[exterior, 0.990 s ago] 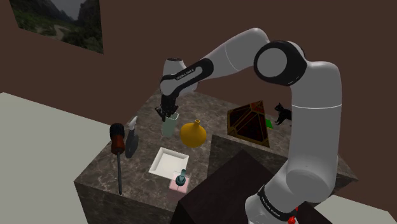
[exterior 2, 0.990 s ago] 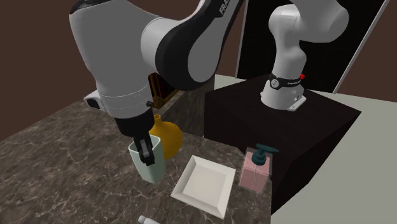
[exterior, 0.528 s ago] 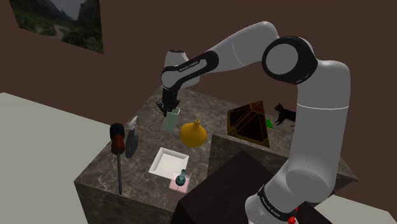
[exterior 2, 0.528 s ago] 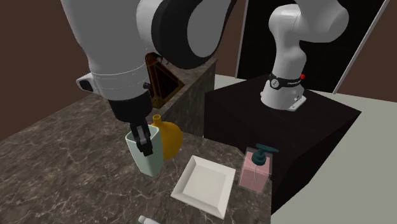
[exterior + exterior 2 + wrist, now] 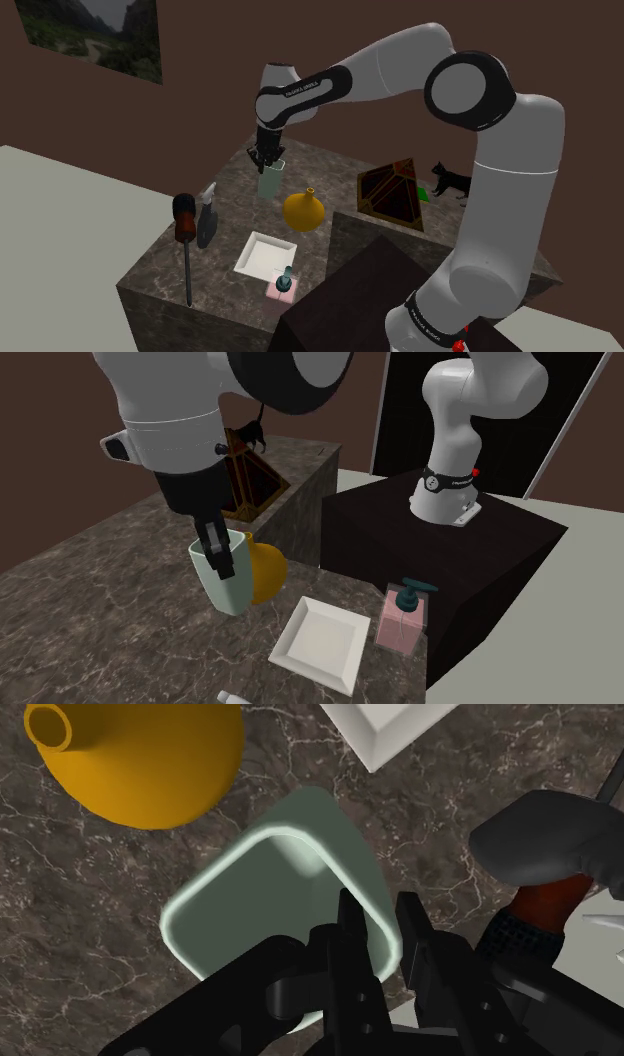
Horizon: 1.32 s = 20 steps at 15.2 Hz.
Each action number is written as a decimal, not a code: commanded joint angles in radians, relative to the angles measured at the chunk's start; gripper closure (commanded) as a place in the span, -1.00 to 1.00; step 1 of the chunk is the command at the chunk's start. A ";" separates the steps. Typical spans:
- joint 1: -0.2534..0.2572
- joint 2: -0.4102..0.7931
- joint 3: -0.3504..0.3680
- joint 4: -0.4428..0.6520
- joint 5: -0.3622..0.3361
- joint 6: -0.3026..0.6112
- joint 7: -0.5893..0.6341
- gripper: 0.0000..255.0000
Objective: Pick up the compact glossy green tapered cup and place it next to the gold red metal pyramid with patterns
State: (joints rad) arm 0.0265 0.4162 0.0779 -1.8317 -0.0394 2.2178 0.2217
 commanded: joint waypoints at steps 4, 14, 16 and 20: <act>-0.001 -0.036 0.002 0.020 0.004 -0.055 -0.002 1.00; -0.003 -0.093 0.004 0.076 0.010 -0.169 -0.007 1.00; -0.003 -0.103 0.005 0.091 0.011 -0.193 -0.007 1.00; -0.003 -0.119 0.005 0.122 0.013 -0.241 -0.008 1.00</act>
State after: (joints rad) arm 0.0221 0.3021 0.0823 -1.7157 -0.0267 1.9882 0.2113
